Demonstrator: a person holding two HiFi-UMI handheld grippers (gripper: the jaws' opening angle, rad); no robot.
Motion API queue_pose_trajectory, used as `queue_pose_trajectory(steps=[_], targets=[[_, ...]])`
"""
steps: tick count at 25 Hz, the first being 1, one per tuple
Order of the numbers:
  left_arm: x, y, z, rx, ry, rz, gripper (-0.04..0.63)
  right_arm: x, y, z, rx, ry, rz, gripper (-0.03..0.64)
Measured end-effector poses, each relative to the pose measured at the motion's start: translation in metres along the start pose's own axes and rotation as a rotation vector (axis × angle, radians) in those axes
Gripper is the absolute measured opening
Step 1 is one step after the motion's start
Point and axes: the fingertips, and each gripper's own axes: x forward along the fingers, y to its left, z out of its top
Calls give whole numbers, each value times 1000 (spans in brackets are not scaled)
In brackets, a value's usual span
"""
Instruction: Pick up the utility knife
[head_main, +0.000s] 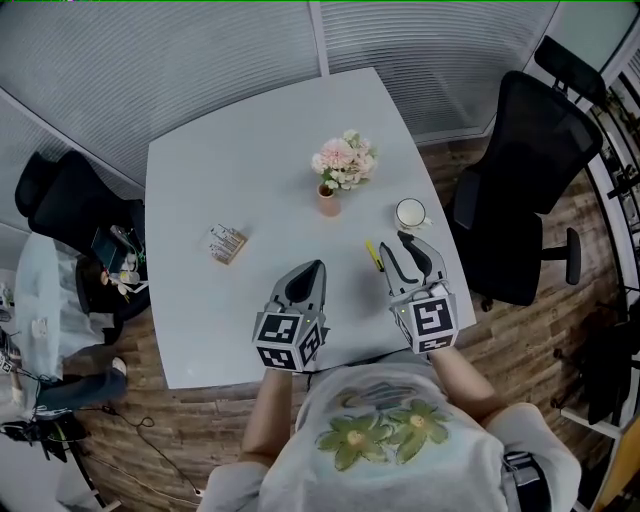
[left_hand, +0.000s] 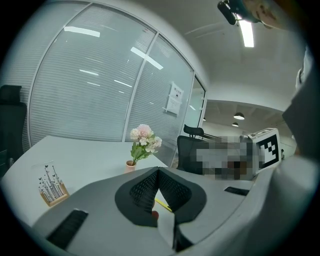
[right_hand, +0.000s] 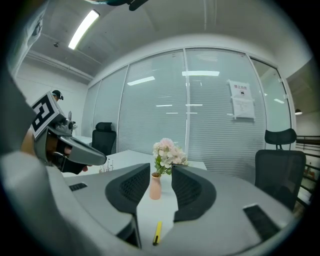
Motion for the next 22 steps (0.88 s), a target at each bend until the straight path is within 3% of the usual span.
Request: queue_pose_trajectory(steps=[22], targets=[[26,16,-8,-6,55,-9,2,34,-3,-72,0,172,11,140]])
